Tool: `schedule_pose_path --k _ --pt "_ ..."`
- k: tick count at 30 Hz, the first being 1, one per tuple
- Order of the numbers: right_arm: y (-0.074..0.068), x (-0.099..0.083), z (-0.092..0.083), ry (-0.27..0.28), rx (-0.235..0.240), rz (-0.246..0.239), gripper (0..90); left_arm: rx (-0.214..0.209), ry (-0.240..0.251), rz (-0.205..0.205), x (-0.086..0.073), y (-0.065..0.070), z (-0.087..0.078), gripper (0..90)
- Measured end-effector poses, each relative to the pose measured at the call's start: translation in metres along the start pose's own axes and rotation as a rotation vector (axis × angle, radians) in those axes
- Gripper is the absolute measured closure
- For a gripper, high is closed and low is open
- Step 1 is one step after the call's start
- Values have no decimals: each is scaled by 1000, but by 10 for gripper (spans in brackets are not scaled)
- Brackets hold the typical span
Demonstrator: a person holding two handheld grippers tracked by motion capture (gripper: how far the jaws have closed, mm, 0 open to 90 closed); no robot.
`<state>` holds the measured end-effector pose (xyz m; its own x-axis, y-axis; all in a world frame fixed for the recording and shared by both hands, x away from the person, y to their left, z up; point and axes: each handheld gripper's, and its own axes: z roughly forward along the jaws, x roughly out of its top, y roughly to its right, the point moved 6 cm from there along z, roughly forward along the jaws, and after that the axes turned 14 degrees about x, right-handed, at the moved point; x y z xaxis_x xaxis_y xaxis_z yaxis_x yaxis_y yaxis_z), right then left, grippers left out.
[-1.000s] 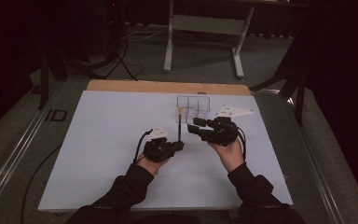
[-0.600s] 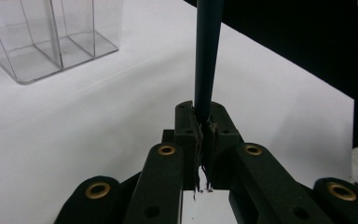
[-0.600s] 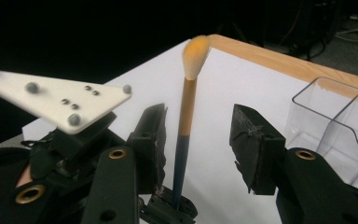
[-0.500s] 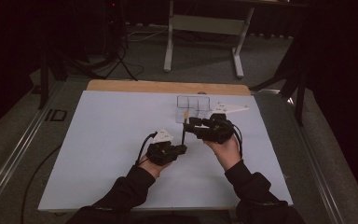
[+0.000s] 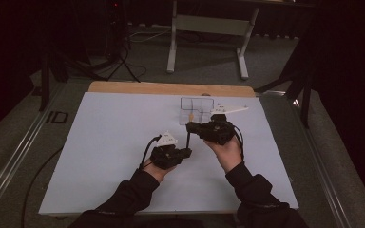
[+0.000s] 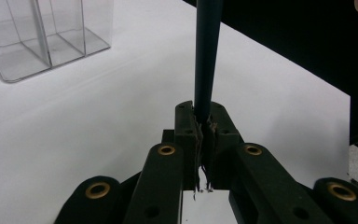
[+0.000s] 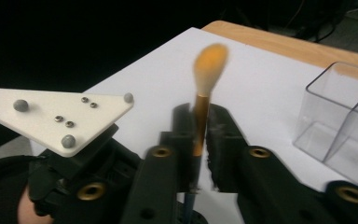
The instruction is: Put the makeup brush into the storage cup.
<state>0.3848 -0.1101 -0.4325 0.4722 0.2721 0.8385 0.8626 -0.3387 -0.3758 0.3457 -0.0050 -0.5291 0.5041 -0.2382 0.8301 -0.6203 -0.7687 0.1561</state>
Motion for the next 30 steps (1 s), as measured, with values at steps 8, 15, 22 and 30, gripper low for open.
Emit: schedule_pose_path --k 8,15,22,30 --pt "-2 1 1 -24 -12 -4 840 -6 3 -6 1 0 2 850" --pt "-6 6 -2 -25 -13 -38 840 -22 27 -49 6 -2 -4 693" --pt "-9 14 -7 -15 -29 -73 840 -9 21 -46 7 -5 -12 486" --pt "-8 22 -14 -4 -54 -104 840 -4 36 1 6 -7 -35 344"
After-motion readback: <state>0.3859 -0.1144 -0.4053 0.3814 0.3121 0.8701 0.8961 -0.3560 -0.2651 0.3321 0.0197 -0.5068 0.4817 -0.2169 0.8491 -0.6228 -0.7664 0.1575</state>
